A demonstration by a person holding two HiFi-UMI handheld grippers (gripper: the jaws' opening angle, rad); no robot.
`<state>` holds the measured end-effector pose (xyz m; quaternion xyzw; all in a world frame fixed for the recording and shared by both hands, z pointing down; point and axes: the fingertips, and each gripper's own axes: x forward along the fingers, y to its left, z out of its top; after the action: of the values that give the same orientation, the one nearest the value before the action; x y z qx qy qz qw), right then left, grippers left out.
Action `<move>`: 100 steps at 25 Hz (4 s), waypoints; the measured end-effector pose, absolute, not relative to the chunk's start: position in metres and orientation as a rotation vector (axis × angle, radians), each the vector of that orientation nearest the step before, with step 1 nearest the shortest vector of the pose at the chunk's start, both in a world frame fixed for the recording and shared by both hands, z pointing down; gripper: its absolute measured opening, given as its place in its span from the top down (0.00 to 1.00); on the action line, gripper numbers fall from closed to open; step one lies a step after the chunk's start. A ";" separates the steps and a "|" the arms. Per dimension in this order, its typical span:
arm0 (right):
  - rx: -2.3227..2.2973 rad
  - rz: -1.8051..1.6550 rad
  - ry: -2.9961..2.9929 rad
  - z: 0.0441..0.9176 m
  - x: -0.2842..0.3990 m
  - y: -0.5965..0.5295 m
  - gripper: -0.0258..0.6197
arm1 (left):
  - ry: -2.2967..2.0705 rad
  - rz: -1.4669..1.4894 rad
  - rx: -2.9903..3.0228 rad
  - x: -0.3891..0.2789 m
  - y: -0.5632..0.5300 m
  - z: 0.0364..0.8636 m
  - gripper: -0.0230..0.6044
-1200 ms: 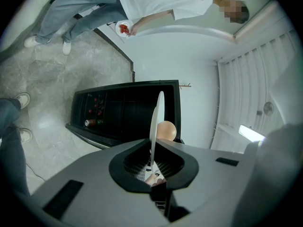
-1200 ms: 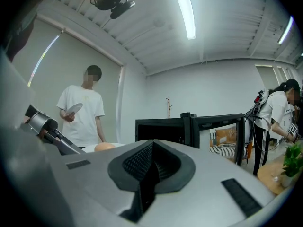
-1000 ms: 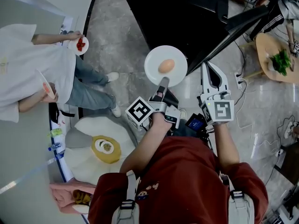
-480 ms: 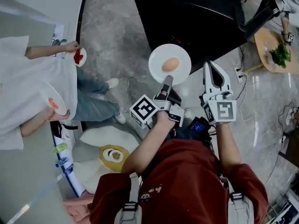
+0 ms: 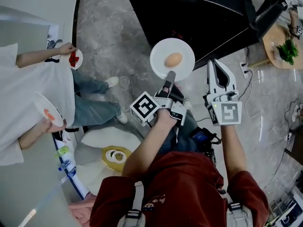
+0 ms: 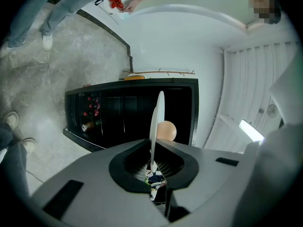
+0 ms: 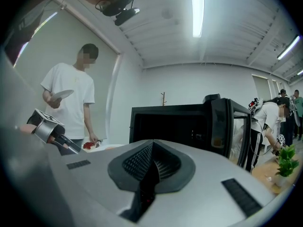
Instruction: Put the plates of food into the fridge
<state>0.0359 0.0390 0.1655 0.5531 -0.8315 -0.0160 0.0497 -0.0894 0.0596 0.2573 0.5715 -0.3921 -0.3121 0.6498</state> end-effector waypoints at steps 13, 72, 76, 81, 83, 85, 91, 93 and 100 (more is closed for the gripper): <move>1.640 -0.007 -2.551 0.213 0.051 0.026 0.94 | -0.914 -0.727 1.275 -0.072 0.042 0.300 0.93; 1.549 0.138 -2.576 0.347 0.067 0.007 0.94 | -1.009 -0.820 1.216 -0.042 -0.043 0.413 0.93; 1.550 0.158 -2.574 0.350 0.070 0.002 0.94 | -1.020 -0.809 1.218 -0.037 -0.053 0.419 0.93; 1.544 0.157 -2.567 0.355 0.070 0.002 0.94 | -1.028 -0.800 1.221 -0.036 -0.064 0.423 0.93; 1.550 0.168 -2.567 0.356 0.070 0.000 0.94 | -1.029 -0.799 1.223 -0.034 -0.068 0.423 0.93; 1.550 0.181 -2.565 0.360 0.073 -0.008 0.94 | -1.033 -0.795 1.221 -0.030 -0.078 0.427 0.93; 1.546 0.213 -2.556 0.375 0.078 -0.026 0.94 | -1.047 -0.787 1.220 -0.024 -0.105 0.437 0.93; 1.571 0.222 -2.560 0.366 0.075 -0.021 0.94 | -1.047 -0.787 1.225 -0.025 -0.100 0.431 0.93; 1.574 0.208 -2.562 0.363 0.075 -0.016 0.94 | -1.035 -0.792 1.214 -0.025 -0.101 0.434 0.93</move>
<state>0.0746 -0.0163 0.3634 0.5211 -0.8483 0.0687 0.0638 -0.0249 -0.1007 0.4336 0.5297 -0.4519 -0.3455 0.6291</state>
